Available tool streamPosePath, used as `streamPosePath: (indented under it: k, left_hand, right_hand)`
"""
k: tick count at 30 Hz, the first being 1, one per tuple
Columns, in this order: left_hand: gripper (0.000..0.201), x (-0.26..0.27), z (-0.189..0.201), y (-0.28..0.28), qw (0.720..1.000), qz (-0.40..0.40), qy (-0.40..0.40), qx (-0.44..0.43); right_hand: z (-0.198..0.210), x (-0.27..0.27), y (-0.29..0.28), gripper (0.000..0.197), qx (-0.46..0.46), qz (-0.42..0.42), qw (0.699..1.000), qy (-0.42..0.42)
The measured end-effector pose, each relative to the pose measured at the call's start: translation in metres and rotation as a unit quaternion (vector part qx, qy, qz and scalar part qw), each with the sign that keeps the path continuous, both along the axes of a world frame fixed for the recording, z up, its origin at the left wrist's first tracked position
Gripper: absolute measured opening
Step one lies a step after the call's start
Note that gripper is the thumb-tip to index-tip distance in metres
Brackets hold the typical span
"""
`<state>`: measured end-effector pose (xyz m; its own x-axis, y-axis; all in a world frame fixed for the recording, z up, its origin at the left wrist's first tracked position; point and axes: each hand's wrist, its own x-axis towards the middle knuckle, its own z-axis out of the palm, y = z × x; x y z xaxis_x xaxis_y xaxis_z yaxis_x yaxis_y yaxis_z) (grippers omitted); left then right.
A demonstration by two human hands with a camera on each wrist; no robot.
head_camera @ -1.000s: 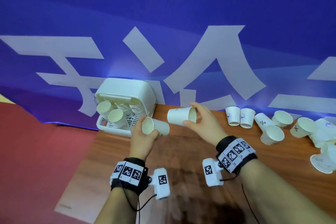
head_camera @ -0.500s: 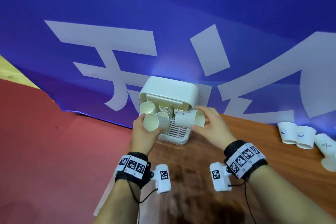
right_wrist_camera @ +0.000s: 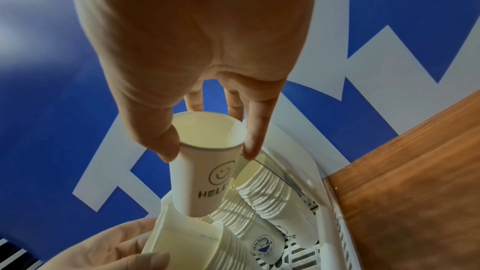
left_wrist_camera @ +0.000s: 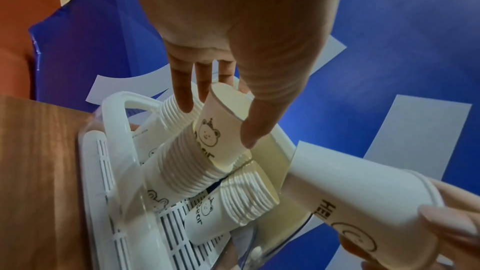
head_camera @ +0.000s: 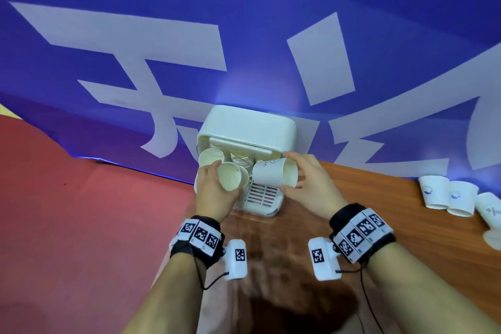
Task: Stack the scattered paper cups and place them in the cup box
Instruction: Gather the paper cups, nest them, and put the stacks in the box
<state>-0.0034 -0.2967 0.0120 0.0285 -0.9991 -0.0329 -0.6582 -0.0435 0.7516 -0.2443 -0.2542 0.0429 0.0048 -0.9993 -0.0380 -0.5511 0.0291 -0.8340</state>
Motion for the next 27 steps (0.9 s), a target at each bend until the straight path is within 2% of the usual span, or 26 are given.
streamPosePath:
  k: [8,13,20,23,27]
  left_hand:
    - [0.072,-0.009,-0.017,-0.014,0.998,-0.017,-0.061,-0.006]
    - [0.078,-0.011,-0.026,-0.017,0.995,-0.023,-0.090,0.020]
    - [0.076,-0.004,-0.041,-0.018,0.995,-0.037,-0.078,0.054]
    - [0.073,-0.002,-0.043,-0.018,0.997,-0.038,-0.051,0.054]
    - [0.079,0.006,-0.043,-0.014,0.998,-0.048,-0.011,0.028]
  right_hand:
    - [-0.004,0.001,-0.007,0.076,0.002,-0.017,1.000,-0.010]
    - [-0.004,0.006,-0.008,0.073,-0.006,-0.026,1.000,-0.004]
    - [0.002,0.024,-0.015,0.074,-0.012,-0.012,0.999,0.027]
    - [0.005,0.038,-0.020,0.075,-0.024,-0.001,0.999,0.035]
    - [0.007,0.056,-0.026,0.075,-0.027,0.022,0.998,0.059]
